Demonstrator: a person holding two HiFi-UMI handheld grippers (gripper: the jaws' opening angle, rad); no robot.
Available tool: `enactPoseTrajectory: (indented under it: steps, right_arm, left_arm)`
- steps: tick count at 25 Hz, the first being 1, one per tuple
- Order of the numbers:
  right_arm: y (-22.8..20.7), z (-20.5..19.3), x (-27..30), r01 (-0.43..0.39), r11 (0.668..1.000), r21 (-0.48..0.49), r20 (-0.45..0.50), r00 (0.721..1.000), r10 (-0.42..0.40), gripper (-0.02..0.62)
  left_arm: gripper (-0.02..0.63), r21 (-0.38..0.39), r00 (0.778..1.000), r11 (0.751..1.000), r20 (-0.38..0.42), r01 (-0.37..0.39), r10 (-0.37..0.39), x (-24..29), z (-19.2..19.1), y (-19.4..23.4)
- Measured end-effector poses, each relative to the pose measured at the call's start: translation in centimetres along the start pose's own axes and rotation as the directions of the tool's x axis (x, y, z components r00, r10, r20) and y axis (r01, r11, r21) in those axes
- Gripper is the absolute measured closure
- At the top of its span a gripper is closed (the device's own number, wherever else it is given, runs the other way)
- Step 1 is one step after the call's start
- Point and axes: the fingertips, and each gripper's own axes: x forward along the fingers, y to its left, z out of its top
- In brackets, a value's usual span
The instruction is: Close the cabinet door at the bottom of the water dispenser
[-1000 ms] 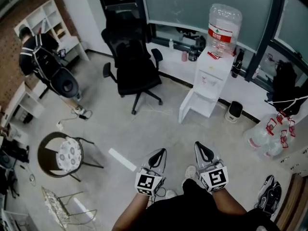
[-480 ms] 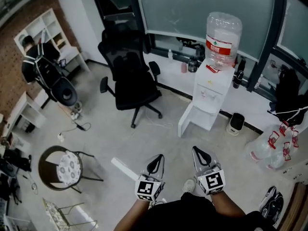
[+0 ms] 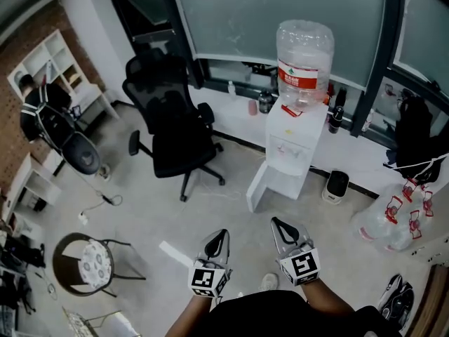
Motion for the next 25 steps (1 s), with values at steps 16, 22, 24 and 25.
enactPoseTrajectory:
  steps: [16,22,24,25]
  right_arm:
    - [-2.8,0.5,4.5,-0.069,0.997,-0.031,0.009,0.998,0.069,0.592]
    - [-3.3,-0.6,7.8,-0.025,0.999,-0.023,-0.028,0.999,0.025,0.592]
    - [-3.5,-0.5,9.0,-0.009,1.0,-0.028,-0.028,1.0,0.008,0.592]
    - [-3.6,-0.5,9.6,0.001,1.0,-0.031,-0.033,0.999,-0.002,0.592]
  left_arm:
    - [0.588,0.026,0.998,0.999,-0.059,-0.022,0.023,5.0,0.8,2.8]
    - [0.588,0.023,0.999,1.0,-0.047,-0.007,0.008,7.4,0.5,6.1]
    - [0.588,-0.005,0.998,1.0,-0.062,-0.001,0.001,8.1,0.4,7.1]
    - [0.588,-0.013,0.998,1.0,-0.066,0.005,-0.006,8.5,0.3,7.6]
